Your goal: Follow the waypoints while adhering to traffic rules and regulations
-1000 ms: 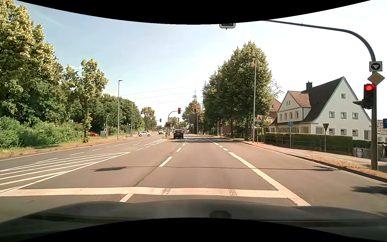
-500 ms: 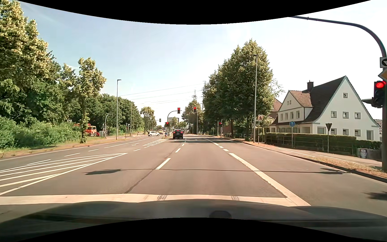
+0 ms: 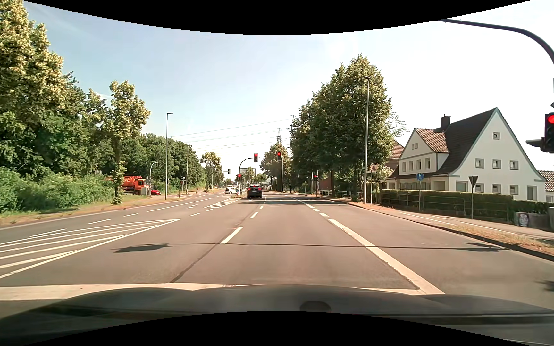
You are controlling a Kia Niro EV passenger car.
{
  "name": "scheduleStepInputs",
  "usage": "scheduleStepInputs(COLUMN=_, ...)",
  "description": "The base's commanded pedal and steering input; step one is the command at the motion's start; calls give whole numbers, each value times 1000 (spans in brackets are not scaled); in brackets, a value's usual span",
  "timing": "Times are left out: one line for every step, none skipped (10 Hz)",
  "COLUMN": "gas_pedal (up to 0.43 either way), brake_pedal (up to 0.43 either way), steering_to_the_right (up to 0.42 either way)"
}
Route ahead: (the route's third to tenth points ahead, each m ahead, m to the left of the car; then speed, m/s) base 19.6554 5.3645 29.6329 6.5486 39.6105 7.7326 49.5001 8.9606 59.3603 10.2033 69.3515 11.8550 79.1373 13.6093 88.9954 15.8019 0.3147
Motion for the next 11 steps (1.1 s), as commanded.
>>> scheduleStepInputs(gas_pedal=0, brake_pedal=250, steering_to_the_right=6)
scheduleStepInputs(gas_pedal=0, brake_pedal=250, steering_to_the_right=6)
scheduleStepInputs(gas_pedal=0, brake_pedal=250, steering_to_the_right=6)
scheduleStepInputs(gas_pedal=0, brake_pedal=250, steering_to_the_right=7)
scheduleStepInputs(gas_pedal=0, brake_pedal=250, steering_to_the_right=6)
scheduleStepInputs(gas_pedal=0, brake_pedal=256, steering_to_the_right=6)
scheduleStepInputs(gas_pedal=0, brake_pedal=256, steering_to_the_right=6)
scheduleStepInputs(gas_pedal=0, brake_pedal=256, steering_to_the_right=6)
scheduleStepInputs(gas_pedal=0, brake_pedal=256, steering_to_the_right=6)
scheduleStepInputs(gas_pedal=0, brake_pedal=262, steering_to_the_right=6)
scheduleStepInputs(gas_pedal=0, brake_pedal=262, steering_to_the_right=6)
